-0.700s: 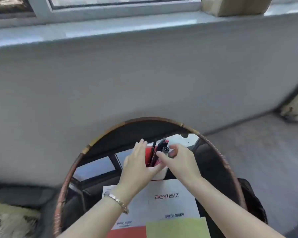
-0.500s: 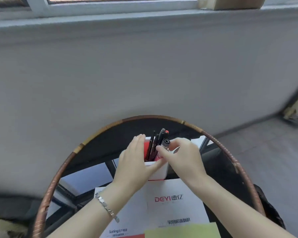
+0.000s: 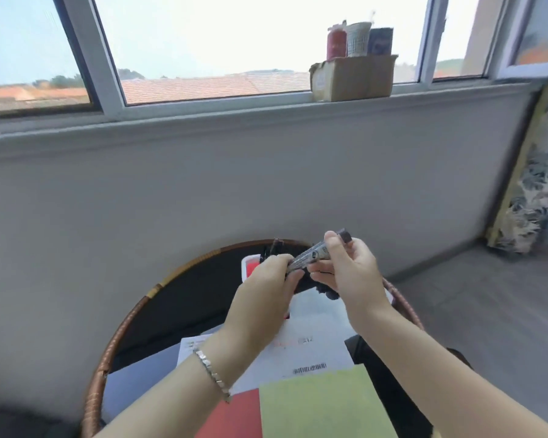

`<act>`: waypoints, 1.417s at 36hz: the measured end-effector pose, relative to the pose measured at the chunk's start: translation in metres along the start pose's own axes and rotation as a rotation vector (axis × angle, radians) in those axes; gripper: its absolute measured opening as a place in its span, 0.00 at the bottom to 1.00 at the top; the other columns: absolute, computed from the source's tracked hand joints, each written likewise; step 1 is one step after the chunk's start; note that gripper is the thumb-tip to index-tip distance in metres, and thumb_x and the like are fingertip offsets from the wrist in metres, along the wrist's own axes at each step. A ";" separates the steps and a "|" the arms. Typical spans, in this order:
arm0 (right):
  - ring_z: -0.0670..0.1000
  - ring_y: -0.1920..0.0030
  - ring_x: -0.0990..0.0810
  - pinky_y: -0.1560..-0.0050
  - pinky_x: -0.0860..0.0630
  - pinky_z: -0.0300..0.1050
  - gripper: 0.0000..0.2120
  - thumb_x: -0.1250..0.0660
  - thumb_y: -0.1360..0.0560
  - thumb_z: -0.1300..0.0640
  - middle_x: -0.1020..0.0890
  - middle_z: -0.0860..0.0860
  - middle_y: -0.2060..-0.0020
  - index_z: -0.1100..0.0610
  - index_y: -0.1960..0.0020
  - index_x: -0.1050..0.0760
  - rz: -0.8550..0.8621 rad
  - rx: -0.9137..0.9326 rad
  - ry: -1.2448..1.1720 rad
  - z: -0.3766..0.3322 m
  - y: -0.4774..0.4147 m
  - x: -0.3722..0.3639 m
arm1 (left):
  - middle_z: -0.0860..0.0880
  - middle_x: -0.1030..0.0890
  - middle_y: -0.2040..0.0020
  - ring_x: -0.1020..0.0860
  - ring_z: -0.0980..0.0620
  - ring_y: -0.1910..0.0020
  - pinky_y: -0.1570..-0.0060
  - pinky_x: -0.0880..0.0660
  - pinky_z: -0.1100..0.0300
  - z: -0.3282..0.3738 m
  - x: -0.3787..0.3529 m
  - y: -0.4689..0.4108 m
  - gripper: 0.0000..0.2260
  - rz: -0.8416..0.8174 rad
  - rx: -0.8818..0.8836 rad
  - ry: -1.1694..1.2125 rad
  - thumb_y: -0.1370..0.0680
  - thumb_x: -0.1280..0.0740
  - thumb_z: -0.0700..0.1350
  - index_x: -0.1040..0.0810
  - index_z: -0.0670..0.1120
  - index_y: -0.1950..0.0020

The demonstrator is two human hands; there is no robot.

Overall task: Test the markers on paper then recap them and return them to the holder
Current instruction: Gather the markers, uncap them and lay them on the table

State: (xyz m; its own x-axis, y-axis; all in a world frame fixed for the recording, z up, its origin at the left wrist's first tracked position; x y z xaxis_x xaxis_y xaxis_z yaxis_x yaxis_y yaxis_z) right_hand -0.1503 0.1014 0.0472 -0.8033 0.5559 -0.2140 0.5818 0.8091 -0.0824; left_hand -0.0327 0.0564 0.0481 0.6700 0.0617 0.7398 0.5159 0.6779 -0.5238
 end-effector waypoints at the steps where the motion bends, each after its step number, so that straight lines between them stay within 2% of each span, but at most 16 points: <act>1: 0.41 0.77 0.24 0.76 0.30 0.32 0.07 0.37 0.23 0.54 0.22 0.53 0.67 0.56 0.55 0.31 -0.013 -0.036 0.013 0.002 0.005 0.002 | 0.51 0.26 0.56 0.28 0.54 0.69 0.68 0.32 0.64 0.004 0.001 0.003 0.10 -0.008 -0.022 -0.036 0.19 0.43 0.48 0.26 0.44 0.47; 6: 0.43 0.82 0.38 0.80 0.39 0.34 0.17 0.36 0.24 0.51 0.33 0.45 0.79 0.54 0.69 0.34 -0.220 -0.141 0.233 0.009 0.031 -0.005 | 0.50 0.26 0.63 0.38 0.56 0.76 0.79 0.40 0.63 0.029 0.011 0.020 0.16 -0.037 -0.152 -0.168 0.19 0.51 0.46 0.25 0.44 0.50; 8: 0.43 0.83 0.40 0.80 0.42 0.34 0.20 0.38 0.23 0.54 0.36 0.44 0.83 0.54 0.71 0.38 -0.235 -0.127 0.204 0.008 0.039 -0.008 | 0.49 0.26 0.62 0.37 0.56 0.76 0.75 0.36 0.64 0.029 0.006 0.027 0.14 -0.149 -0.067 -0.020 0.18 0.50 0.46 0.26 0.43 0.52; 11: 0.44 0.83 0.41 0.79 0.42 0.34 0.19 0.41 0.22 0.58 0.38 0.45 0.83 0.56 0.70 0.39 -0.238 -0.102 0.144 0.007 0.048 -0.009 | 0.40 0.23 0.64 0.37 0.56 0.76 0.75 0.39 0.66 0.027 0.006 0.033 0.13 -0.207 0.069 0.272 0.19 0.44 0.45 0.27 0.39 0.59; 19: 0.43 0.81 0.40 0.78 0.41 0.34 0.21 0.43 0.21 0.60 0.34 0.44 0.82 0.55 0.72 0.33 -0.344 -0.041 0.028 0.007 0.049 -0.005 | 0.36 0.22 0.60 0.32 0.53 0.70 0.68 0.34 0.58 0.032 -0.004 0.032 0.12 -0.337 0.138 0.582 0.20 0.42 0.49 0.23 0.44 0.53; 21: 0.43 0.80 0.39 0.78 0.41 0.34 0.22 0.44 0.21 0.60 0.33 0.44 0.81 0.52 0.73 0.31 -0.369 -0.025 0.030 0.007 0.044 -0.002 | 0.39 0.26 0.66 0.35 0.56 0.76 0.74 0.36 0.64 0.031 -0.007 0.030 0.13 -0.396 0.223 0.705 0.20 0.41 0.51 0.24 0.42 0.50; 24: 0.45 0.79 0.39 0.78 0.41 0.35 0.17 0.43 0.21 0.62 0.35 0.45 0.79 0.56 0.69 0.36 -0.414 0.038 0.137 0.005 0.034 0.003 | 0.48 0.36 0.73 0.41 0.56 0.79 0.80 0.43 0.67 0.026 -0.017 0.030 0.13 -0.586 0.396 0.805 0.22 0.39 0.55 0.27 0.45 0.50; 27: 0.45 0.79 0.37 0.78 0.39 0.34 0.14 0.42 0.21 0.61 0.34 0.47 0.77 0.57 0.66 0.36 -0.415 0.034 0.217 0.007 0.022 0.015 | 0.51 0.33 0.73 0.39 0.56 0.77 0.77 0.43 0.67 0.016 -0.033 0.033 0.12 -0.778 0.556 0.778 0.23 0.40 0.59 0.29 0.51 0.51; 30: 0.45 0.70 0.25 0.69 0.27 0.35 0.10 0.39 0.23 0.53 0.24 0.50 0.68 0.57 0.61 0.28 -0.326 -0.089 0.379 0.016 0.003 0.035 | 0.49 0.27 0.71 0.32 0.54 0.76 0.78 0.37 0.67 -0.009 -0.048 0.029 0.09 -0.679 0.796 0.790 0.24 0.40 0.51 0.29 0.46 0.53; 32: 0.44 0.66 0.21 0.64 0.24 0.36 0.11 0.37 0.24 0.49 0.19 0.51 0.63 0.57 0.56 0.25 -0.322 -0.237 0.541 0.027 -0.010 0.051 | 0.48 0.26 0.67 0.29 0.53 0.70 0.73 0.33 0.64 -0.024 -0.053 0.021 0.04 -0.535 0.757 0.659 0.23 0.43 0.43 0.30 0.46 0.54; 36: 0.47 0.73 0.29 0.68 0.28 0.38 0.15 0.35 0.25 0.48 0.27 0.49 0.71 0.60 0.50 0.27 -0.366 -0.334 0.860 0.043 -0.030 0.077 | 0.49 0.22 0.59 0.25 0.52 0.57 0.55 0.27 0.56 -0.033 -0.060 0.015 0.09 -0.425 0.670 0.584 0.22 0.44 0.39 0.32 0.47 0.43; 39: 0.48 0.70 0.27 0.66 0.30 0.42 0.16 0.37 0.26 0.45 0.22 0.52 0.63 0.56 0.46 0.31 -0.258 -0.215 1.196 0.045 -0.046 0.096 | 0.48 0.21 0.56 0.27 0.55 0.60 0.63 0.29 0.62 -0.033 -0.066 0.016 0.10 -0.427 0.676 0.582 0.23 0.37 0.43 0.34 0.48 0.43; 42: 0.54 0.55 0.22 0.56 0.28 0.47 0.19 0.40 0.24 0.46 0.21 0.55 0.51 0.57 0.39 0.32 -0.140 -0.132 1.374 0.052 -0.055 0.113 | 0.46 0.22 0.57 0.28 0.55 0.64 0.67 0.32 0.63 -0.027 -0.079 0.015 0.09 -0.415 0.614 0.557 0.23 0.34 0.45 0.31 0.46 0.46; 47: 0.56 0.59 0.25 0.63 0.30 0.45 0.17 0.41 0.23 0.50 0.21 0.57 0.51 0.58 0.38 0.35 -0.107 -0.082 1.544 0.074 -0.051 0.131 | 0.49 0.21 0.60 0.25 0.53 0.65 0.64 0.29 0.60 -0.009 -0.113 0.011 0.05 -0.423 0.553 0.539 0.25 0.33 0.44 0.26 0.45 0.51; 49: 0.58 0.56 0.23 0.62 0.30 0.46 0.17 0.41 0.23 0.50 0.20 0.58 0.50 0.59 0.39 0.35 -0.087 -0.084 1.558 0.082 -0.049 0.139 | 0.49 0.21 0.60 0.25 0.54 0.67 0.69 0.31 0.65 0.001 -0.129 0.007 0.06 -0.464 0.522 0.502 0.25 0.33 0.44 0.24 0.45 0.50; 51: 0.59 0.52 0.22 0.60 0.29 0.47 0.15 0.41 0.23 0.51 0.21 0.58 0.50 0.59 0.41 0.33 -0.083 -0.098 1.548 0.089 -0.046 0.147 | 0.47 0.20 0.57 0.24 0.51 0.64 0.68 0.29 0.65 0.013 -0.147 0.002 0.07 -0.507 0.479 0.451 0.25 0.34 0.44 0.23 0.44 0.49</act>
State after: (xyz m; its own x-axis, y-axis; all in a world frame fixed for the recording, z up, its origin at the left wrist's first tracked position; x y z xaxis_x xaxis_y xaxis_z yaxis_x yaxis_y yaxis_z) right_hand -0.2843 0.1288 -0.0668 -0.2104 0.1076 0.9717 0.5698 0.8211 0.0324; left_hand -0.1370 0.0582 -0.0567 0.6199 -0.5654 0.5441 0.5977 0.7895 0.1394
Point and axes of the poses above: each hand's wrist, its own y-axis away from the middle knuckle, its own x-axis out of the back of the hand, z = x × y, the point moved 6 cm from there along -y, towards the middle knuckle
